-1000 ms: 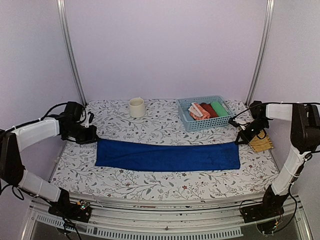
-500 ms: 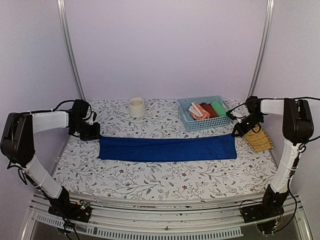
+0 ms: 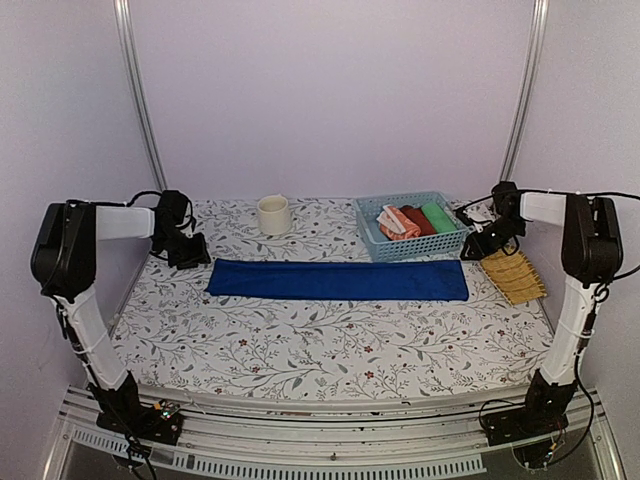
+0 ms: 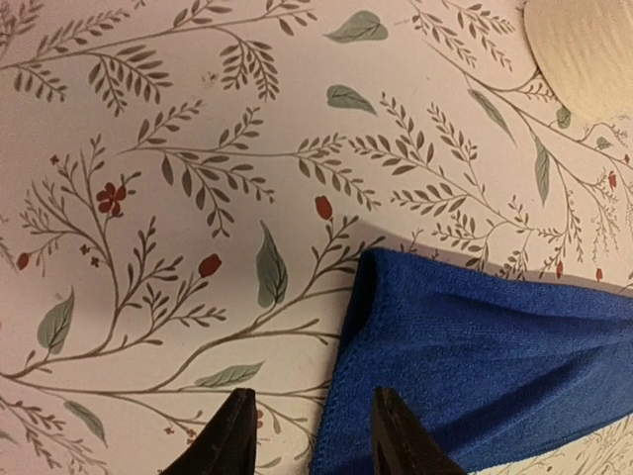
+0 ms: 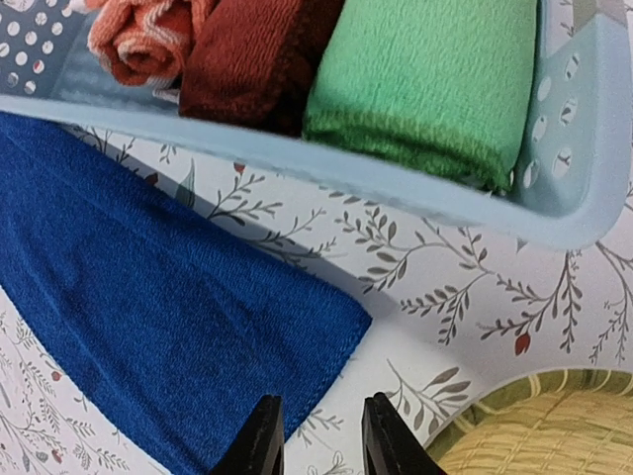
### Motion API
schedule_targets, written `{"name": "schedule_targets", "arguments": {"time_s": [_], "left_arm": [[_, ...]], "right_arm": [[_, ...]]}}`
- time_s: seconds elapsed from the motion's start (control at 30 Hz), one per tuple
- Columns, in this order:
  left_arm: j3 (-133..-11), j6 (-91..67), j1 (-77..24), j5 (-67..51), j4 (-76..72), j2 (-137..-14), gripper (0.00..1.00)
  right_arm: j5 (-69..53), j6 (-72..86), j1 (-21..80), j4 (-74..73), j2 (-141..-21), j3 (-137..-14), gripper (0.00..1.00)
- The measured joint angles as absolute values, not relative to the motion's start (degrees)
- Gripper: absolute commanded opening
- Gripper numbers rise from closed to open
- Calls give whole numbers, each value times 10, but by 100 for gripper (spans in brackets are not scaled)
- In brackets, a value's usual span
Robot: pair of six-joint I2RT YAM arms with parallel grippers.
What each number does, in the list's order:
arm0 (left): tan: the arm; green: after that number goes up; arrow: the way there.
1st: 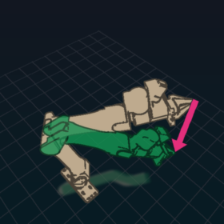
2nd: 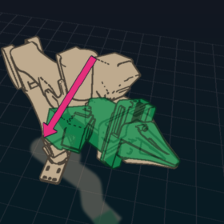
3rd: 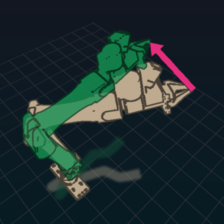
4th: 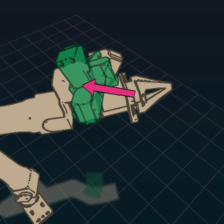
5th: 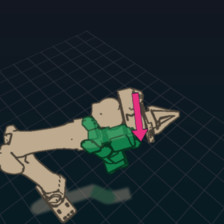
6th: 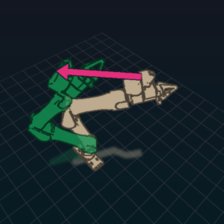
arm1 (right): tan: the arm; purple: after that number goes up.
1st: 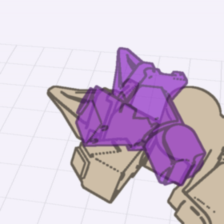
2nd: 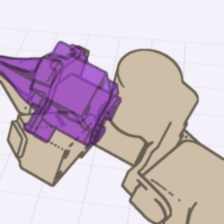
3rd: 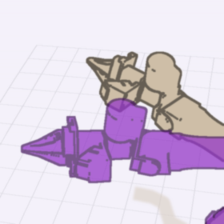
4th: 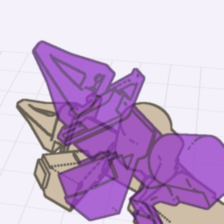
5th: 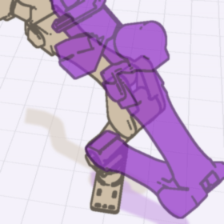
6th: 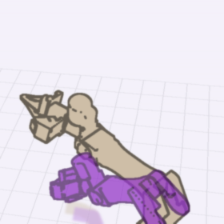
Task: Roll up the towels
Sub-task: Place the towel at the center of the board, then move the towel to the center of the board.
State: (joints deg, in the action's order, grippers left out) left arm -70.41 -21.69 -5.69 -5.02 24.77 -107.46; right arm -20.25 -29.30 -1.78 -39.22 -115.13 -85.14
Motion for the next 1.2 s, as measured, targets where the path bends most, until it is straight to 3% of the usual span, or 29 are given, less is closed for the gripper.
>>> {"name": "schedule_targets", "arguments": {"time_s": [0.33, 0.8, 1.2], "left_arm": [[-620, -239, -81, -93, 251, -975, 14], [-610, -249, -126, -101, 269, -1052, 11], [-468, -324, -125, -117, 296, -922, 13]], "right_arm": [[-204, -292, -3, -408, -1045, -749, 30], [-183, -348, 29, -401, -1079, -666, 25], [-170, -393, 30, -404, -1012, -585, 24]]}}
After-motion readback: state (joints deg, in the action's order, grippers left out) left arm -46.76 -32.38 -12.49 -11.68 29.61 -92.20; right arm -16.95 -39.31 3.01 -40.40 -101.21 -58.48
